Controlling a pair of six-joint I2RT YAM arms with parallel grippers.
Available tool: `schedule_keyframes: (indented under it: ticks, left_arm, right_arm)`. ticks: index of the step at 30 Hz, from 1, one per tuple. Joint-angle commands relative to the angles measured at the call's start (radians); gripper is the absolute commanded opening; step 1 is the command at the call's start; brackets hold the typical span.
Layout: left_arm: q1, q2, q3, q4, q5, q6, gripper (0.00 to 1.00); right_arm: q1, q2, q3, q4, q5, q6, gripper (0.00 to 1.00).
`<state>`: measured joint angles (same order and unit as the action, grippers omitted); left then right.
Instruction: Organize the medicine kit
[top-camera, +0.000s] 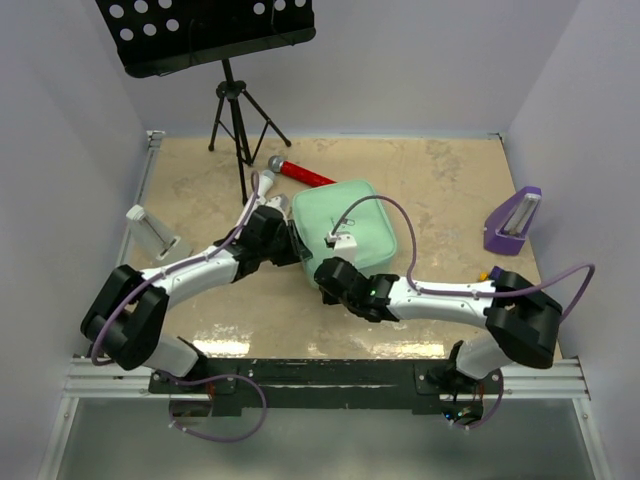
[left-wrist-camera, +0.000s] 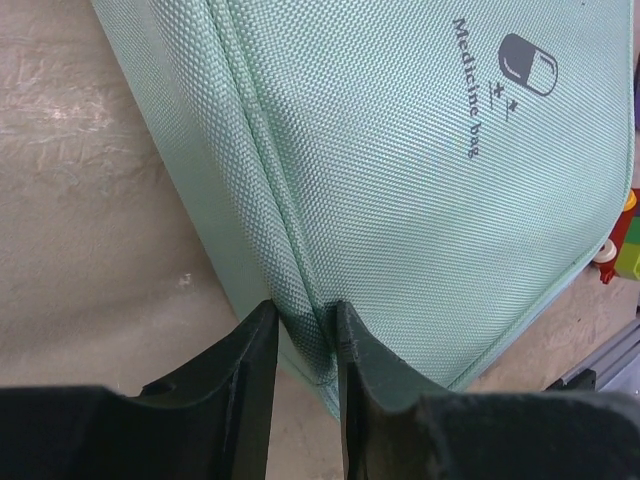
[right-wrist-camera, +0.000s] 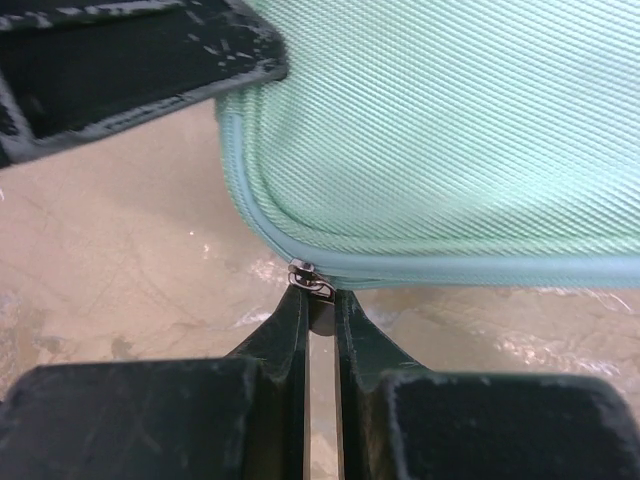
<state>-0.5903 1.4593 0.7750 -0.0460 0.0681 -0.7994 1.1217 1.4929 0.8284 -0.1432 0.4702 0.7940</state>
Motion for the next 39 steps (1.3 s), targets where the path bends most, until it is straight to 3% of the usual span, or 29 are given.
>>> schedule_keyframes:
  ticks: [1,5,12,17,19,23,25,31,33,39]
  left_arm:
    - [0.064,0.075,0.0,-0.068,-0.142,0.144,0.11]
    - [0.072,0.091,0.024,-0.069,-0.134,0.169,0.01]
    - [0.101,0.101,0.056,-0.092,-0.131,0.192,0.0]
    - [0.164,0.09,0.081,-0.127,-0.111,0.187,0.0]
    - [0.184,0.079,0.113,-0.176,-0.099,0.184,0.1]
    - [0.187,-0.032,0.132,-0.232,-0.076,0.18,0.49]
    - [0.187,-0.104,0.116,-0.25,-0.085,0.169,0.63]
    - [0.185,-0.255,0.063,-0.285,-0.073,0.157,0.7]
    - [0.181,-0.277,0.014,-0.238,0.005,0.125,0.71]
    - [0.17,-0.206,-0.048,-0.075,0.036,0.062,0.73]
  right_arm:
    - [0.01,-0.091,-0.074,-0.186,0.021,0.112,0.0]
    - [-0.005,-0.15,-0.104,-0.202,0.03,0.197,0.0]
    - [-0.083,-0.278,-0.192,-0.164,0.01,0.261,0.0]
    - [-0.089,-0.257,-0.167,-0.107,-0.019,0.162,0.0]
    - [-0.086,-0.205,-0.129,-0.096,-0.038,0.104,0.0]
    - [-0.077,-0.08,-0.014,-0.072,-0.047,0.005,0.0]
    - [-0.069,-0.016,0.047,-0.061,-0.05,-0.03,0.0]
    - [-0.059,0.174,0.242,-0.042,-0.065,-0.114,0.0]
    - [-0.057,0.219,0.285,-0.044,-0.067,-0.13,0.0]
    - [-0.054,0.227,0.272,-0.025,-0.088,-0.124,0.0]
